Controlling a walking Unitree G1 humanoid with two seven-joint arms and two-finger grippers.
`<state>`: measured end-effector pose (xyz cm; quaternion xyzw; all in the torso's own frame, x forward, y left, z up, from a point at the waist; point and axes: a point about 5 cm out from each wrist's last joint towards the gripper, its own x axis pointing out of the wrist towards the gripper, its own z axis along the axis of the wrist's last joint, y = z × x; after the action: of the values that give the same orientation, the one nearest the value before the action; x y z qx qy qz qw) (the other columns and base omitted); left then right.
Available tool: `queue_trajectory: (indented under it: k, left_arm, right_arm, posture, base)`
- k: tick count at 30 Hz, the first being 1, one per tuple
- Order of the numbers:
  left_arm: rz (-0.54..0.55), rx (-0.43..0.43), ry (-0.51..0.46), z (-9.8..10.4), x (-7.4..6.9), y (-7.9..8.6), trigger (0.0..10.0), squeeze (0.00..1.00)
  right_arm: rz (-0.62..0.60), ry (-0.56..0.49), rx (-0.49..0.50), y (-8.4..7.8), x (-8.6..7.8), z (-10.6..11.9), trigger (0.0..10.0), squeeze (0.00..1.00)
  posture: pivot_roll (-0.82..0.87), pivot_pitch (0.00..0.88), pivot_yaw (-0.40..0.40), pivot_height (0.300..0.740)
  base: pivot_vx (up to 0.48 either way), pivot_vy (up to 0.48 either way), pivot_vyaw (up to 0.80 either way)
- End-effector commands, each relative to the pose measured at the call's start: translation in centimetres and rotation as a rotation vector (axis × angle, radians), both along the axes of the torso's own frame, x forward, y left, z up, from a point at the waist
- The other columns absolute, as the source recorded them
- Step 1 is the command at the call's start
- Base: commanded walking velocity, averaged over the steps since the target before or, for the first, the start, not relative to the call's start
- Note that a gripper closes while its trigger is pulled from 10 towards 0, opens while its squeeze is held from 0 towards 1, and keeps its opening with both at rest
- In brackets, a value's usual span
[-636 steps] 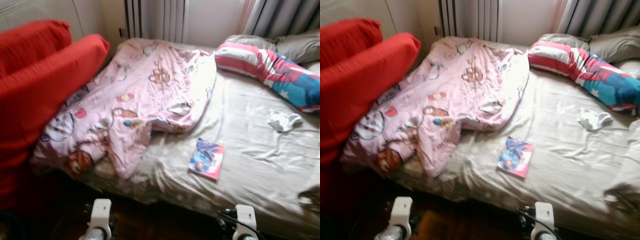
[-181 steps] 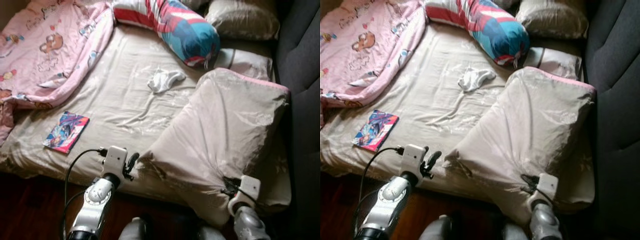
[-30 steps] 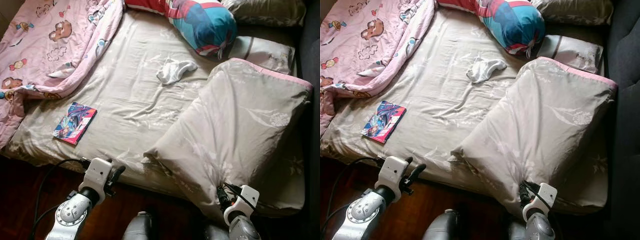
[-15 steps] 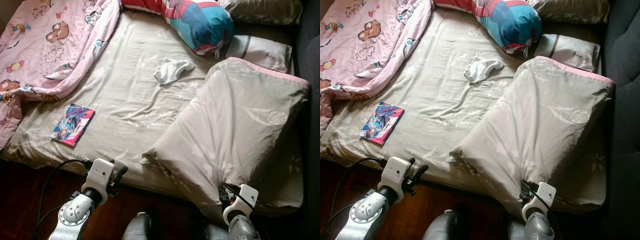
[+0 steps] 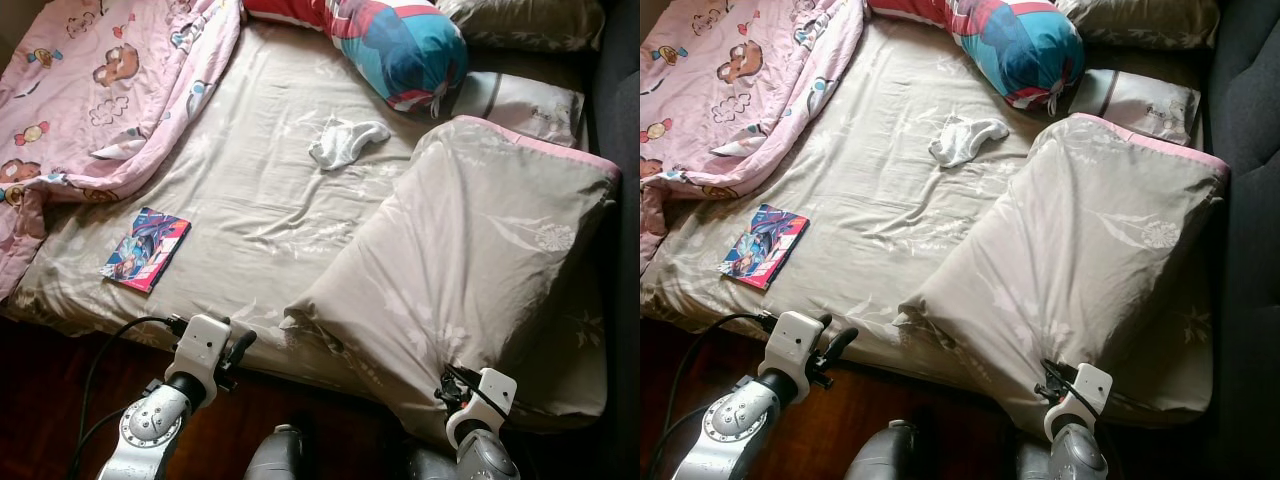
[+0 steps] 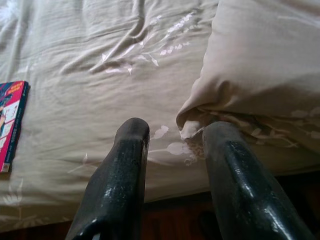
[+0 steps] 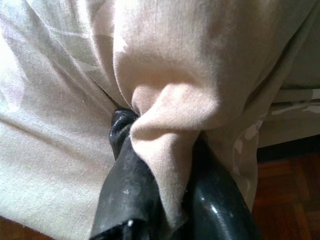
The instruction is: Clean up the room
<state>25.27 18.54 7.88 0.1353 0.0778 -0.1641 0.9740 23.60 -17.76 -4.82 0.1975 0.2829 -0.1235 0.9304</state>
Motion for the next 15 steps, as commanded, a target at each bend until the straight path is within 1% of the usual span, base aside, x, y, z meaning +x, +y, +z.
queue_trajectory:
  k: [1, 5, 8, 9, 10, 11, 12, 15]
  left_arm:
    - [0.008, 0.013, 0.033, -0.9, -0.6, 0.4, 10.0, 0.0]
    - [0.008, 0.012, 0.031, -1.0, -0.3, 0.3, 10.0, 0.0]
    - [0.009, 0.011, 0.03, -1.1, 0.0, 0.2, 10.0, 0.0]
    - [0.011, 0.007, 0.027, -1.0, 0.2, 0.2, 10.0, 0.0]
    - [0.013, 0.004, 0.027, -1.1, 0.3, 0.2, 10.0, 0.0]
    - [0.014, 0.002, 0.021, -1.0, 0.7, 0.1, 10.0, 0.0]
    - [0.014, 0.002, 0.021, -1.0, 0.7, 0.1, 10.0, 0.0]
    - [0.015, 0.006, -0.001, -0.7, 2.3, 0.0, 10.0, 0.0]
  right_arm:
    - [0.037, 0.159, 0.049, 1.9, -3.3, -2.5, 0.0, 0.0]
    - [0.037, 0.158, 0.043, 1.8, -3.1, -2.4, 0.0, 0.0]
    - [0.027, 0.176, 0.014, 1.5, -3.0, -2.4, 0.0, 0.0]
    - [0.031, 0.177, -0.01, 1.2, -2.8, -2.2, 7.0, 0.0]
    - [0.034, 0.176, -0.026, 1.1, -2.6, -2.2, 7.0, 0.0]
    - [0.036, 0.164, -0.058, 0.6, -2.0, -1.8, 10.0, 0.0]
    - [0.036, 0.164, -0.058, 0.6, -2.0, -1.8, 10.0, 0.0]
    - [0.015, 0.107, -0.188, -1.7, 0.1, 0.0, 10.0, 0.0]
  posture:
    - [0.14, 0.36, 0.188, 0.705]
    - [0.13, 0.347, 0.184, 0.705]
    - [0.13, 0.336, 0.182, 0.705]
    - [0.12, 0.328, 0.182, 0.705]
    - [0.12, 0.323, 0.181, 0.705]
    - [0.1, 0.296, 0.177, 0.705]
    - [0.1, 0.296, 0.177, 0.705]
    - [0.06, 0.266, 0.166, 0.705]
  base:
    - [0.0, 0.0, 0.0]
    - [0.0, 0.0, 0.0]
    - [0.0, 0.0, 0.0]
    - [0.0, 0.0, 0.0]
    - [0.0, 0.0, 0.0]
    - [0.0, 0.0, 0.0]
    - [0.0, 0.0, 0.0]
    - [0.0, 0.0, 0.0]
